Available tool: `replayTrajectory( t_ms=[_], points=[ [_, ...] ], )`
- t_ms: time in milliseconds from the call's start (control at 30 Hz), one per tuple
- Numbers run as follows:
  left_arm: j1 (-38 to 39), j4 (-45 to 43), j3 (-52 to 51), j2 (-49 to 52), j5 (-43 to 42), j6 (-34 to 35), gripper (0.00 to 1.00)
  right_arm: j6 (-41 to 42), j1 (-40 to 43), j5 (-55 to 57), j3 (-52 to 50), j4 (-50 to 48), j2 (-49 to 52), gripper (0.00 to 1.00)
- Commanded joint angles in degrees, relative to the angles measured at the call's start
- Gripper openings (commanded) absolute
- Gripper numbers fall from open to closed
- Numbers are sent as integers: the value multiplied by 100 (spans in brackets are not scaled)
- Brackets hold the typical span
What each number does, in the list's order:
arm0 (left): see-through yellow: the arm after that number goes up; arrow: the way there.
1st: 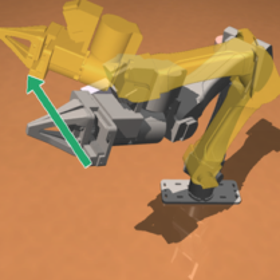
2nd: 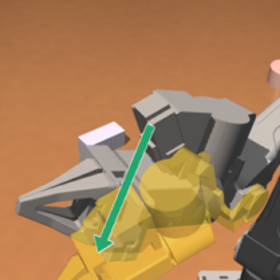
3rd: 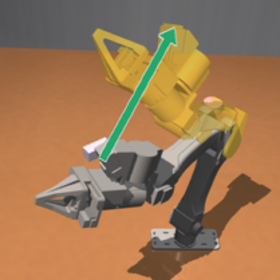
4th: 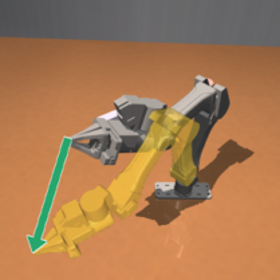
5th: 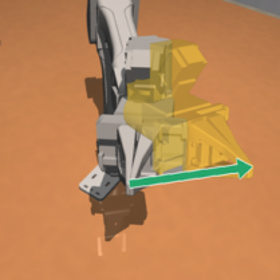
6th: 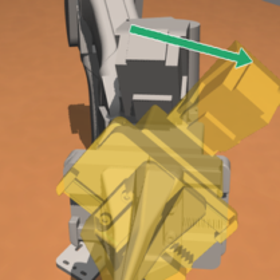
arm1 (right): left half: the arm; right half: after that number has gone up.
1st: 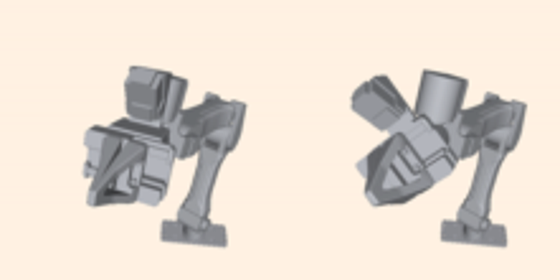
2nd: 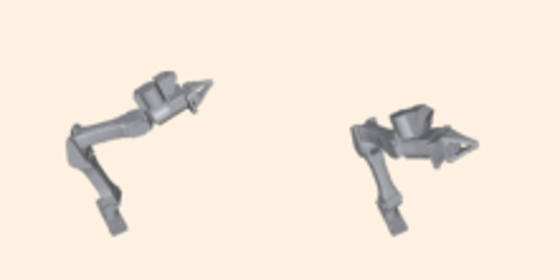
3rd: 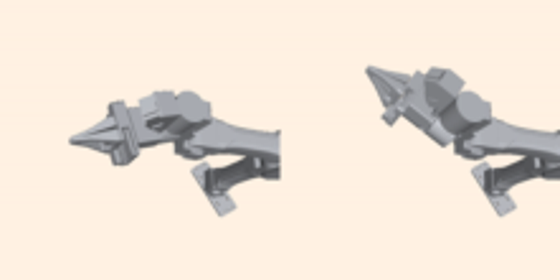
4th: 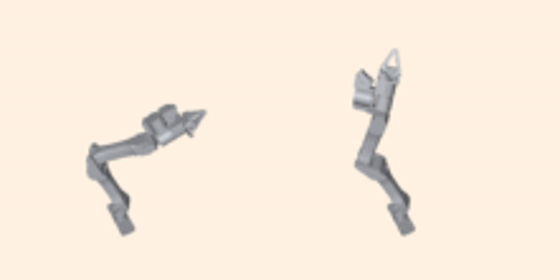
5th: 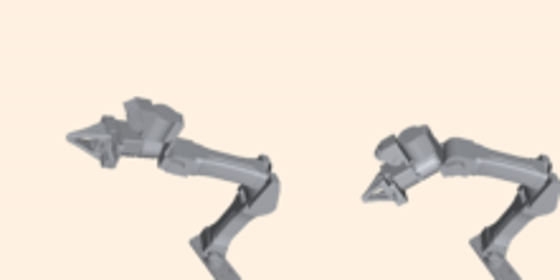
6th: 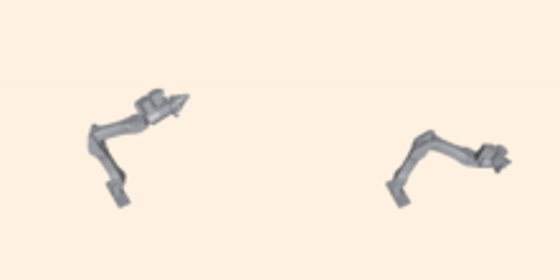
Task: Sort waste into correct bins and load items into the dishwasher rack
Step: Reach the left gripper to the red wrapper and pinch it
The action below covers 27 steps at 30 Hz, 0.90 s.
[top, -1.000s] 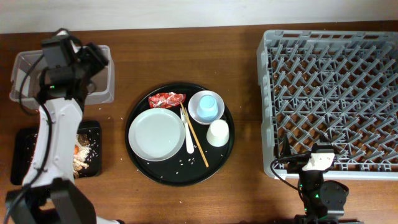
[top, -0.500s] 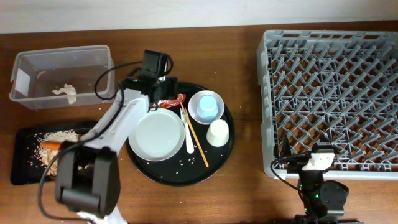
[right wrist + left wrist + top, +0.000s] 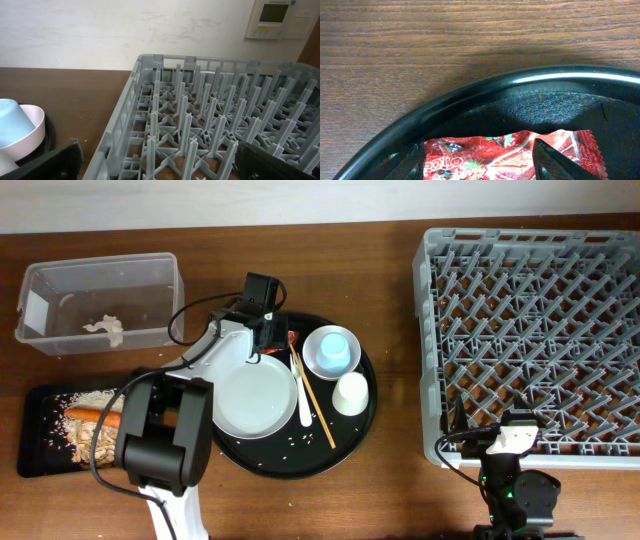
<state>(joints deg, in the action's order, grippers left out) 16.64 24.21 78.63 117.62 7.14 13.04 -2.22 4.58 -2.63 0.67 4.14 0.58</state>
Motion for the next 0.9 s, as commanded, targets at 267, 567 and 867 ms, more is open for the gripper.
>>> replayTrajectory(
  t_ms=[267,567,867],
  points=[
    [-13,87,28,398,-175,103,20,-35,33,28,-35,17,-37,99],
    [-13,505,511,133,-173,101,1,-35,33,28,-35,17,-37,99],
    [-7,1832,553,-704,-693,-942,54,-35,33,28,-35,17,-37,99]
  ],
)
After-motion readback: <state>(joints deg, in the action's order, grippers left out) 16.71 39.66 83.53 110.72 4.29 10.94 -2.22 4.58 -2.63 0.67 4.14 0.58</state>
